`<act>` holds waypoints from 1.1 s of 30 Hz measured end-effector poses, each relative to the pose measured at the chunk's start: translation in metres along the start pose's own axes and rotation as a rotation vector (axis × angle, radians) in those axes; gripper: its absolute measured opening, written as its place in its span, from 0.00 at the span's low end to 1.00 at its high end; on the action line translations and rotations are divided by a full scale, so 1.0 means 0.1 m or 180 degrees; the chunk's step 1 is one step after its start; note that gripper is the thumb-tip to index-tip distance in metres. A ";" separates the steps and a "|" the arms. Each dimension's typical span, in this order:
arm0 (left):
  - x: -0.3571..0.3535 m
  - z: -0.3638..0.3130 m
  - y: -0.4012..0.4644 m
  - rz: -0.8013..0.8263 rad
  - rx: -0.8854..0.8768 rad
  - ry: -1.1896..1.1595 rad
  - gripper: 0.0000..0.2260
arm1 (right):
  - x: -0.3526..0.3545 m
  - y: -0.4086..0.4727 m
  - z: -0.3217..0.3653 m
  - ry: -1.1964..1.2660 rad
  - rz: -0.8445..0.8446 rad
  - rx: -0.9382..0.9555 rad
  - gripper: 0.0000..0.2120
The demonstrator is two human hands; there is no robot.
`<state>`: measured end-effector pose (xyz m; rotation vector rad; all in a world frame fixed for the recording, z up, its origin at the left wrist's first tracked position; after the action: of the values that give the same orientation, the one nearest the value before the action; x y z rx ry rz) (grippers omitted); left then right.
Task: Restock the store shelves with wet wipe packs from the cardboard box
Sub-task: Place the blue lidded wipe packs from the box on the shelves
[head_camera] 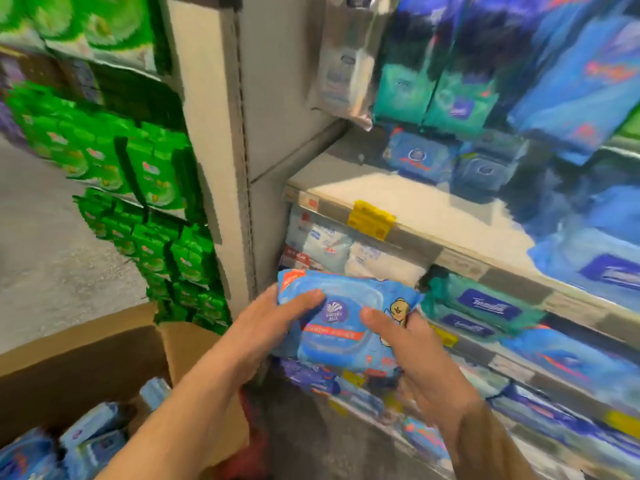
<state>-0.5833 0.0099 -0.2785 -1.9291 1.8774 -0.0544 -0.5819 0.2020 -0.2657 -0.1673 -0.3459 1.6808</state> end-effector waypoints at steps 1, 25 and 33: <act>-0.20 -0.09 0.02 0.0124 -0.0070 0.0012 0.10 | 0.18 0.01 0.07 -0.0004 -0.0050 0.0048 0.23; -1.44 -1.92 1.62 0.0979 -0.1662 0.1519 0.30 | 1.43 1.16 1.65 -0.1089 -0.0644 0.1455 0.23; -1.32 -1.66 2.32 0.0963 -0.1565 0.1856 0.23 | 1.43 1.77 1.33 -0.1581 -0.0452 0.1162 0.34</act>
<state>-0.8659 0.0947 -0.1713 -2.0520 2.7697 -0.0725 -0.8098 0.3064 -0.1841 0.5418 -0.4004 1.6002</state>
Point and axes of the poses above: each hand's wrist, its own y-axis towards the middle knuckle, its own x-axis out of the back of the hand, z = x × y, the point moved 10 cm from there along y, towards the middle knuckle, and after that the axes turned 14 degrees about -y, right-handed, at the moved point
